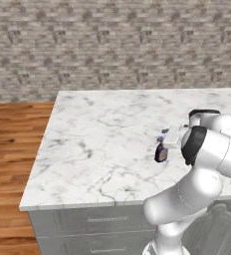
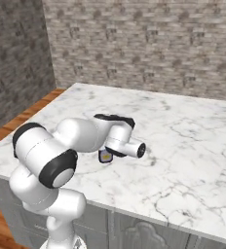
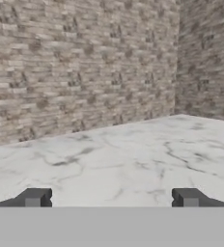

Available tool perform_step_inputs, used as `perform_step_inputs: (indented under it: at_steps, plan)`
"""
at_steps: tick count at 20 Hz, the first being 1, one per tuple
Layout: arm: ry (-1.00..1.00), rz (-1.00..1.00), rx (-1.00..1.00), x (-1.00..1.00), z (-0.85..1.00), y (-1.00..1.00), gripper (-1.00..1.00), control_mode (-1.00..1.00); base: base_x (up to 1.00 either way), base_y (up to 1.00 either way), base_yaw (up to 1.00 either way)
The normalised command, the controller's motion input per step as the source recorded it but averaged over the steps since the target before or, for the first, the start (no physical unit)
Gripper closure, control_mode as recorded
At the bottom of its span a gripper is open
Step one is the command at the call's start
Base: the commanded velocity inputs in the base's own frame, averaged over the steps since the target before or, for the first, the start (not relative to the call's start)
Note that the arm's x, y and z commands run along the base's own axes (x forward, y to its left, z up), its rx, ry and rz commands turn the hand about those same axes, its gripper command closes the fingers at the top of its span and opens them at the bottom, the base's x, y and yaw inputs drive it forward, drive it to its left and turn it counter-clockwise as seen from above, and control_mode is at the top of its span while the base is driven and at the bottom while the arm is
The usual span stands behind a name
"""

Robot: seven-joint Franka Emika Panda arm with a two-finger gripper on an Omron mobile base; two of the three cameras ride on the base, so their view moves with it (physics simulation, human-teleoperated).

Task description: Move the shaker and condiment bottle from the cabinet to the dining counter.

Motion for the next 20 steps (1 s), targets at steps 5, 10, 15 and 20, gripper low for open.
perform_step_inputs:
  at_steps: [5, 10, 15, 20]
  plan:
    - [0.00, 0.00, 0.11, 0.00, 0.30, -0.04, -1.00, -1.00, 0.00, 0.00, 0.00]
    - [0.00, 0.00, 0.13, 0.00, 0.21, 0.00, -1.00, -1.00, 0.00, 0.00, 0.00]
    - [0.04, 0.00, 0.11, -0.12, 0.45, -0.03, -1.00, -1.00, 0.00, 0.00, 0.00]
    - [0.19, -0.10, -0.02, -0.47, 0.53, -0.01, -1.00, -1.00, 0.00, 0.00, 0.00]
